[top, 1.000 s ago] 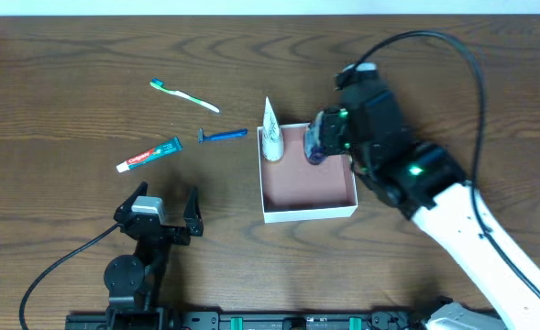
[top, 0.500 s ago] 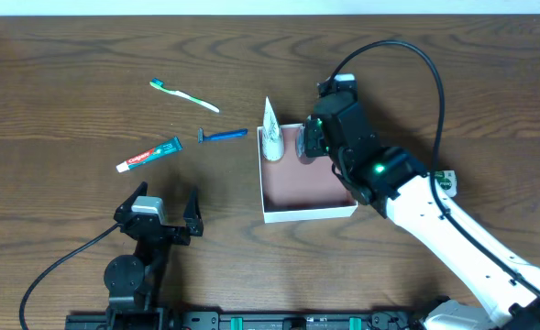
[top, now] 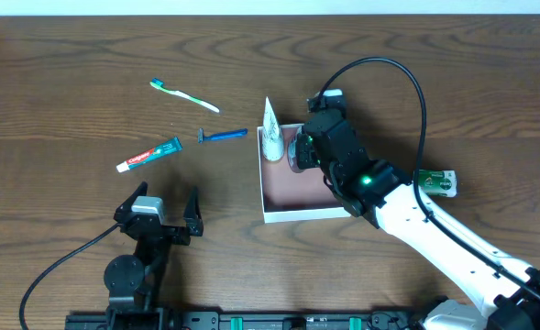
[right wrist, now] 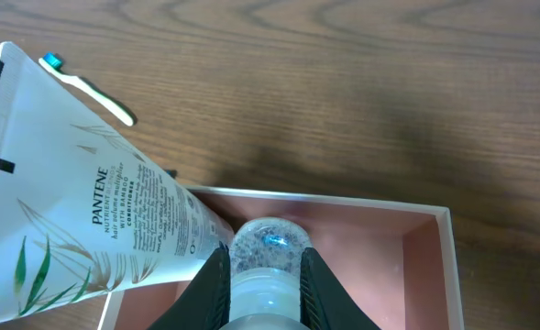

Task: Pack container
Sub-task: 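Grasp the soap pump bottle and place it in the box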

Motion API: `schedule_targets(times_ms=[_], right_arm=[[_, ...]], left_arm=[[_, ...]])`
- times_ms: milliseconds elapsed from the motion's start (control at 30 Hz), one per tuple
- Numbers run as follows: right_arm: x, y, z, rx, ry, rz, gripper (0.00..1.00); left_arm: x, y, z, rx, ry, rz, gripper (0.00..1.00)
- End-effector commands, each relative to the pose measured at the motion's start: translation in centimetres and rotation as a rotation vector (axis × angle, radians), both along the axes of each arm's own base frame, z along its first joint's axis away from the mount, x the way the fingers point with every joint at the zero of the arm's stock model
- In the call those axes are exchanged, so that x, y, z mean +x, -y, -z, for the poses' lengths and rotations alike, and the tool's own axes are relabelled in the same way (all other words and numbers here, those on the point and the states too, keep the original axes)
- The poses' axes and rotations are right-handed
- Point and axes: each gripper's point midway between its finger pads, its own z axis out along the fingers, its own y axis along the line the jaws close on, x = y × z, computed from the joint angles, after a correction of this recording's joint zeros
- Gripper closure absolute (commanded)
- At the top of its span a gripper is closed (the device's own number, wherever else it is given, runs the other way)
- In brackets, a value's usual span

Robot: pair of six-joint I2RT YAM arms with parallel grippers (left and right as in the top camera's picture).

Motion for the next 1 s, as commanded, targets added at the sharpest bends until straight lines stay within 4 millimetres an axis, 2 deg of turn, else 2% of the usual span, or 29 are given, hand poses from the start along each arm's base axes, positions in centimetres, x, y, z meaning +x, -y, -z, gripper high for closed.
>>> schedule_targets(times_ms=[0, 400, 500, 567, 600, 967], right_arm=[[0.6, -0.4, -0.3, 0.005, 0.026, 0.007, 0.99], [1.1, -1.3, 1.4, 0.006, 0.006, -0.010, 0.98], [1.2, -1.3, 1.4, 0.006, 0.008, -0.011, 0.83], [1.2, -1.4, 1.3, 0.006, 0.013, -0.015, 0.66], [1.3, -1.4, 1.2, 0.007, 0.016, -0.015, 0.64], [1.5, -1.8, 0.7, 0.016, 0.037, -0.033, 0.62]], left_arm=[[-0.1, 0.1, 1.7, 0.011, -0.049, 0.010, 0.02], [-0.1, 0.1, 1.7, 0.011, -0.049, 0.010, 0.02], [-0.1, 0.1, 1.7, 0.011, -0.049, 0.010, 0.02], [-0.1, 0.1, 1.7, 0.011, -0.049, 0.010, 0.02], [-0.1, 0.1, 1.7, 0.011, -0.049, 0.010, 0.02], [-0.1, 0.1, 1.7, 0.011, -0.049, 0.010, 0.02]])
